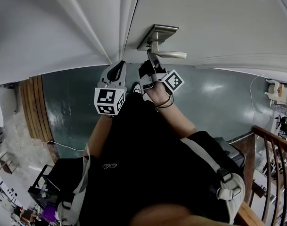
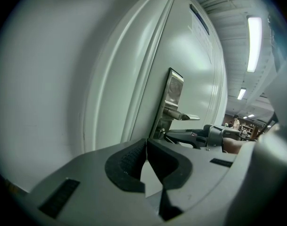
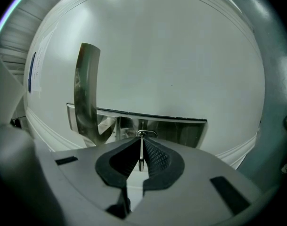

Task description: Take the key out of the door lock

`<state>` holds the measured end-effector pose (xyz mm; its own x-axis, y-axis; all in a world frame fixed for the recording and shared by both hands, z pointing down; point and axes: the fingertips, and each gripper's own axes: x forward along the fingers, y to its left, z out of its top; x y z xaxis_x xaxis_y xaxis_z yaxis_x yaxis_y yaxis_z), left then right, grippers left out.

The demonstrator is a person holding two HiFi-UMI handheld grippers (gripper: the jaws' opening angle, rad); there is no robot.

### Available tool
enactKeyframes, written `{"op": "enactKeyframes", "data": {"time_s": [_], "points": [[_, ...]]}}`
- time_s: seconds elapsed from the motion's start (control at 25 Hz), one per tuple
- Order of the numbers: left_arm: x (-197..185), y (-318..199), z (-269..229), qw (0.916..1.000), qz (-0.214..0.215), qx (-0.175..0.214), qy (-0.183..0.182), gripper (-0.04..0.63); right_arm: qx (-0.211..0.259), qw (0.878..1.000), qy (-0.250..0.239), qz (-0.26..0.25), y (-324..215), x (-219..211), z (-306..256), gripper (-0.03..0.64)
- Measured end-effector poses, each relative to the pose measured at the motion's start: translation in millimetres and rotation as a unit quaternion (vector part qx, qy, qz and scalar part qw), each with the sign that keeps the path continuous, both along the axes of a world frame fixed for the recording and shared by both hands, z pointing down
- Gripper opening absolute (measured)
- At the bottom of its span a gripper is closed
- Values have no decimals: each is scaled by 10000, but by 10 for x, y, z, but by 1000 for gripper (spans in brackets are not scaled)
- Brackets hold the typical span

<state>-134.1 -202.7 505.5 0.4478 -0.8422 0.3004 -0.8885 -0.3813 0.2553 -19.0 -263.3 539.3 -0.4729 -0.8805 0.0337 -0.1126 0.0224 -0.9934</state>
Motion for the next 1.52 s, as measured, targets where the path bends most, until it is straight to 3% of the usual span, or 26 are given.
{"op": "enactKeyframes", "data": {"time_s": [1.52], "points": [[7, 124, -49, 10000, -12, 40, 19, 28, 41, 9998, 145, -134, 261, -16, -3, 29]]}}
